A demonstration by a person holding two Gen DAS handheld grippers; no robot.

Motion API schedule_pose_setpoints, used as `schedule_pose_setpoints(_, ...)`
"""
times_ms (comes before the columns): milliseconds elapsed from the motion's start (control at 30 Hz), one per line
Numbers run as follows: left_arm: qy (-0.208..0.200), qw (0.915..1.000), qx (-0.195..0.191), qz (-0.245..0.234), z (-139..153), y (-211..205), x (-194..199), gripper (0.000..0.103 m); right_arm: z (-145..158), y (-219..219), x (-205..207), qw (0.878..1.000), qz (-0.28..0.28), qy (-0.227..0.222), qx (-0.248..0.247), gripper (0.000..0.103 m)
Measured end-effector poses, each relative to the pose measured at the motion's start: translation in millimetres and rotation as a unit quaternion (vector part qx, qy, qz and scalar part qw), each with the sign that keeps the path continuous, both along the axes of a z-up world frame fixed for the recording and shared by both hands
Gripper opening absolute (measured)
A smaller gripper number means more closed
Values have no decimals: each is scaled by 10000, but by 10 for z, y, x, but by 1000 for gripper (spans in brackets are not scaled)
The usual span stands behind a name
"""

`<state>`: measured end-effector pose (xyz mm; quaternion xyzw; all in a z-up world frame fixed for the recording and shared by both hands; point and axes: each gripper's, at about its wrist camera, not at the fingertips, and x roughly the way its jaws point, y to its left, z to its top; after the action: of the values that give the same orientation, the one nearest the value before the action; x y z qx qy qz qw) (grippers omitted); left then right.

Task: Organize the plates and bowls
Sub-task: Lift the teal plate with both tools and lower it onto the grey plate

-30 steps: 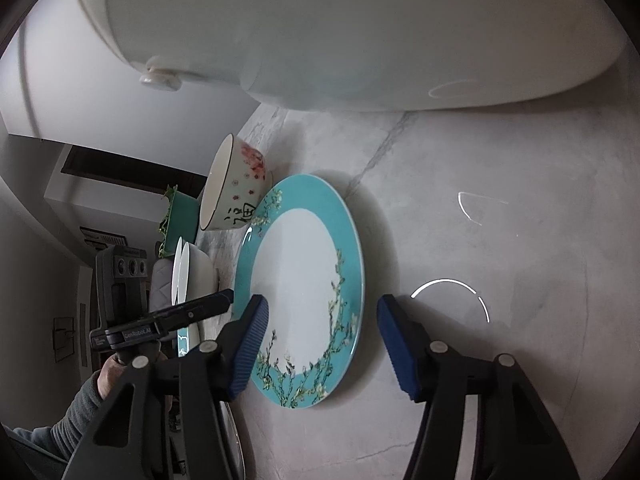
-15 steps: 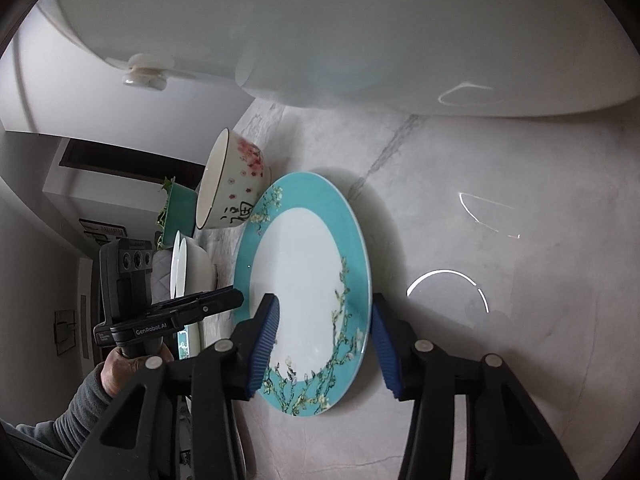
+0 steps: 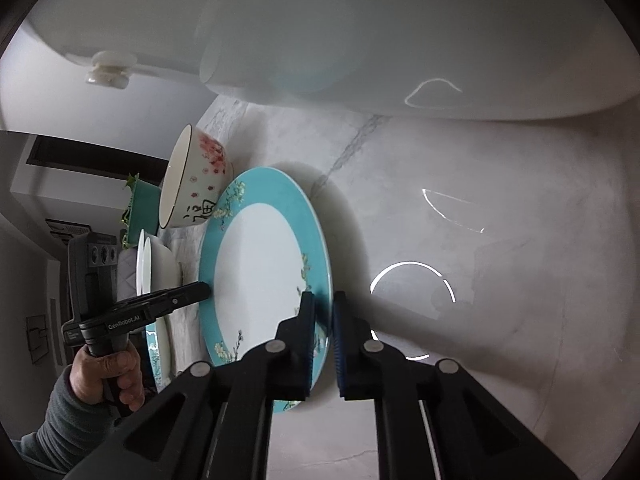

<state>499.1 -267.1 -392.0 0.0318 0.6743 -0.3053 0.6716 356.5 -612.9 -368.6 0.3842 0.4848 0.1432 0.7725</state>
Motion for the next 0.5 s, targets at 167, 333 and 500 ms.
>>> schedule_pose_setpoints(167,5,10000,11,-36,0,-17,-40,13,20,17,-11,9999,-93,86,-71,11)
schedule_pose_setpoints(333,24,10000,2,12,-6,9,-66,13,64,46,-24,9999,-117,104,-59,11)
schedule_pose_setpoints(500,45,10000,-59,11,23,71,-106,13,115,87,-12,9998,-141,137,-24,11)
